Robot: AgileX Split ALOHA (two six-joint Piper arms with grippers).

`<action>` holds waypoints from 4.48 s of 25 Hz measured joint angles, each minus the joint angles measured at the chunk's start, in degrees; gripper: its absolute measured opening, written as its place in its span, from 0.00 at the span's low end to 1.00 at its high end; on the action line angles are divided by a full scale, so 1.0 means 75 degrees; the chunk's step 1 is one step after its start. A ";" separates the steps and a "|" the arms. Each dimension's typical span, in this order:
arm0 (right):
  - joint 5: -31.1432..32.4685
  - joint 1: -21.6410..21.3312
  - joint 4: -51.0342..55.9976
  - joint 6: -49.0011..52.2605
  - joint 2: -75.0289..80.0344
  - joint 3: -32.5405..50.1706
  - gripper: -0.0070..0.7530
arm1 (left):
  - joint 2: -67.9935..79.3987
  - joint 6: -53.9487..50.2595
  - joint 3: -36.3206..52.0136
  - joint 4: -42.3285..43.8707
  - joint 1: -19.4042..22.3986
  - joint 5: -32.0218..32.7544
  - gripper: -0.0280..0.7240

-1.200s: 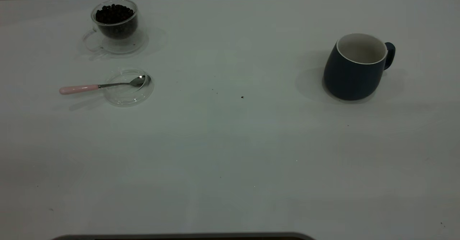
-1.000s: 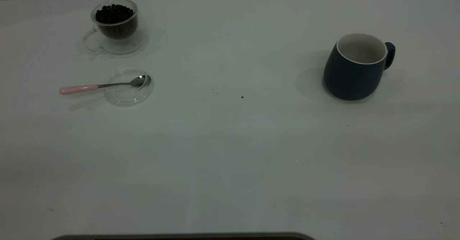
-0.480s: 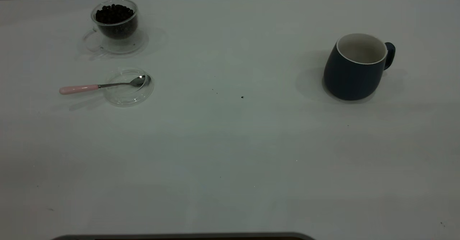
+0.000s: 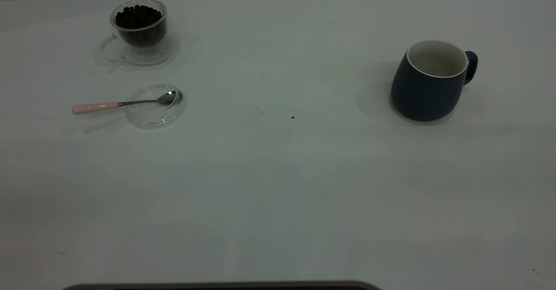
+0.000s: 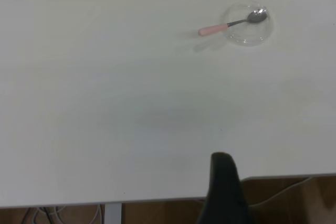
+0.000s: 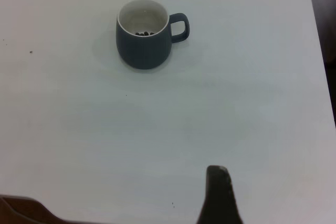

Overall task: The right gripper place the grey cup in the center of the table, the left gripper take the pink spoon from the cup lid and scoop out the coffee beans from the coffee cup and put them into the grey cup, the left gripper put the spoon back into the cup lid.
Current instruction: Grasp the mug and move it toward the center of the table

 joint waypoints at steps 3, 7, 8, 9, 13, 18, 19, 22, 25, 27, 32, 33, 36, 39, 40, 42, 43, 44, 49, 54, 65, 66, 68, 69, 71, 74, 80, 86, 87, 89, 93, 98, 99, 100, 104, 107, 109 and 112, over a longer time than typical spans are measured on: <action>0.0000 0.0000 0.0000 0.0000 0.0000 0.0000 0.78 | 0.0000 0.0000 0.0000 0.0000 0.0000 0.0000 0.82; 0.0000 0.0000 0.0000 0.0000 0.0000 0.0000 0.78 | 0.0000 0.0000 0.0000 0.0000 0.0000 0.0000 0.82; 0.0000 0.0000 0.0000 0.0000 0.0000 0.0000 0.78 | 0.0000 0.0000 0.0000 0.0000 0.0000 0.0000 0.82; 0.0000 0.0000 0.0000 0.0000 0.0000 0.0000 0.78 | 0.0000 0.0000 0.0000 0.0000 0.0000 0.0000 0.82; 0.0000 0.0000 -0.0007 0.0000 0.0000 0.0000 0.78 | 0.0000 0.0000 0.0000 0.0000 0.0000 0.0000 0.82; 0.0000 0.0000 0.0000 0.0006 0.0000 0.0000 0.78 | 0.0000 0.0000 0.0000 0.0000 0.0000 0.0000 0.82; 0.0000 0.0000 0.0000 0.0006 0.0000 0.0000 0.78 | 0.0000 0.0000 0.0000 0.0000 0.0000 0.0000 0.82; 0.0000 0.0000 0.0009 0.0006 0.0000 0.0000 0.78 | 0.0000 0.0000 0.0000 0.0000 0.0000 0.0000 0.82; -0.0030 0.0000 -0.0009 -0.0013 0.0109 -0.0057 0.78 | 0.0000 0.0000 0.0000 0.0000 0.0000 0.0000 0.82; -0.0128 0.0000 -0.0113 -0.0065 0.0558 -0.0260 0.78 | 0.0000 0.0000 0.0000 0.0000 0.0000 0.0000 0.82; -0.0852 0.0000 -0.0434 -0.0705 0.3278 -0.1132 0.78 | 0.0000 0.0000 0.0000 0.0000 0.0000 0.0000 0.82; -0.1047 0.0000 -0.0561 -0.0951 0.3874 -0.1359 0.78 | 0.0000 0.0000 0.0000 0.0000 0.0000 0.0000 0.82; -0.1560 0.0000 -0.0668 -0.1474 0.6031 -0.2037 0.78 | 0.0000 0.0000 0.0000 0.0000 0.0000 0.0000 0.82; -0.2208 0.0000 -0.0731 -0.2100 0.7983 -0.2535 0.78 | 0.0000 0.0000 0.0000 0.0000 0.0000 0.0000 0.82; -0.2442 0.0000 -0.0731 -0.2372 0.8671 -0.2685 0.78 | 0.0000 0.0000 0.0000 0.0000 0.0000 0.0000 0.82; -0.2794 0.0000 -0.0731 -0.2832 0.9946 -0.3067 0.78 | 0.0000 0.0000 0.0000 0.0000 0.0000 0.0000 0.82; -0.2936 0.0000 -0.0731 -0.3051 1.0634 -0.3267 0.78 | 0.0000 0.0000 0.0000 0.0000 0.0000 0.0000 0.82; -0.3035 0.0000 -0.0731 -0.3266 1.1193 -0.3532 0.78 | 0.0000 0.0000 0.0000 0.0000 0.0000 0.0000 0.82; -0.3469 0.0000 -0.0607 -0.4459 1.3738 -0.4590 0.78 | 0.0000 0.0000 0.0000 0.0000 0.0000 0.0000 0.82; -0.3911 0.0000 -0.0657 -0.5279 1.5239 -0.5152 0.78 | 0.0000 0.0000 0.0000 0.0000 0.0000 0.0000 0.82; -0.5931 0.0051 -0.0992 -0.7442 1.6455 -0.5425 0.78 | 0.0000 0.0000 0.0000 0.0000 0.0000 0.0000 0.82; -0.6100 0.0089 -0.0992 -0.7586 1.6524 -0.5425 0.78 | 0.0000 0.0000 0.0000 0.0000 0.0000 0.0000 0.82; -0.6370 0.0202 -0.0992 -0.7855 1.6706 -0.5431 0.78 | 0.0000 0.0000 0.0000 0.0000 0.0000 0.0000 0.82; -0.6490 0.0265 -0.0995 -0.7989 1.6779 -0.5431 0.78 | 0.0000 0.0000 0.0000 0.0000 0.0000 0.0000 0.82; -0.6631 0.0420 -0.1001 -0.8139 1.6927 -0.5431 0.78 | 0.0000 0.0000 0.0000 0.0000 0.0000 0.0000 0.82; -0.6752 0.0630 -0.1001 -0.8215 1.7055 -0.5431 0.78 | 0.0000 0.0000 0.0000 0.0000 0.0000 0.0000 0.82; -0.7078 0.1119 -0.0846 -0.8187 1.7090 -0.5433 0.78 | 0.0000 0.0000 0.0000 0.0000 0.0000 0.0000 0.82; -0.7326 0.1749 -0.0075 -0.7973 1.7090 -0.5440 0.78 | 0.0000 0.0000 0.0000 0.0000 0.0000 0.0000 0.82; -0.7388 0.1870 0.0108 -0.7949 1.7090 -0.5440 0.78 | 0.0000 0.0000 0.0000 0.0000 0.0000 0.0000 0.82; -0.7553 0.2186 0.0493 -0.7929 1.7090 -0.5440 0.78 | 0.0000 0.0000 0.0000 0.0000 0.0000 0.0000 0.82; -0.7988 0.2861 0.1617 -0.7900 1.7090 -0.5440 0.78 | 0.0000 0.0000 0.0000 0.0000 0.0000 0.0000 0.82; -0.8561 0.3612 0.2801 -0.7875 1.7090 -0.5449 0.78 | 0.0000 0.0000 0.0000 0.0000 0.0000 0.0000 0.82; -0.8604 0.3754 0.2922 -0.7875 1.7090 -0.5486 0.78 | 0.0000 0.0000 0.0000 0.0000 0.0000 0.0000 0.82; -0.8604 0.3886 0.3040 -0.7875 1.7096 -0.5528 0.78 | 0.0000 0.0000 0.0000 0.0000 0.0000 0.0000 0.82; -0.8841 0.4385 0.3304 -0.7868 1.7096 -0.5726 0.78 | 0.0000 0.0000 0.0000 0.0000 0.0000 0.0000 0.82; -0.8875 0.4578 0.3637 -0.7868 1.7061 -0.5820 0.78 | 0.0000 0.0000 0.0000 0.0000 0.0000 0.0000 0.82; -0.8604 0.4586 0.3908 -0.7868 1.6888 -0.5820 0.78 | 0.0000 0.0000 0.0000 0.0000 0.0000 0.0000 0.82; -0.7681 0.4457 0.4208 -0.7868 1.6203 -0.5820 0.78 | 0.0000 0.0000 0.0000 0.0000 0.0000 0.0000 0.82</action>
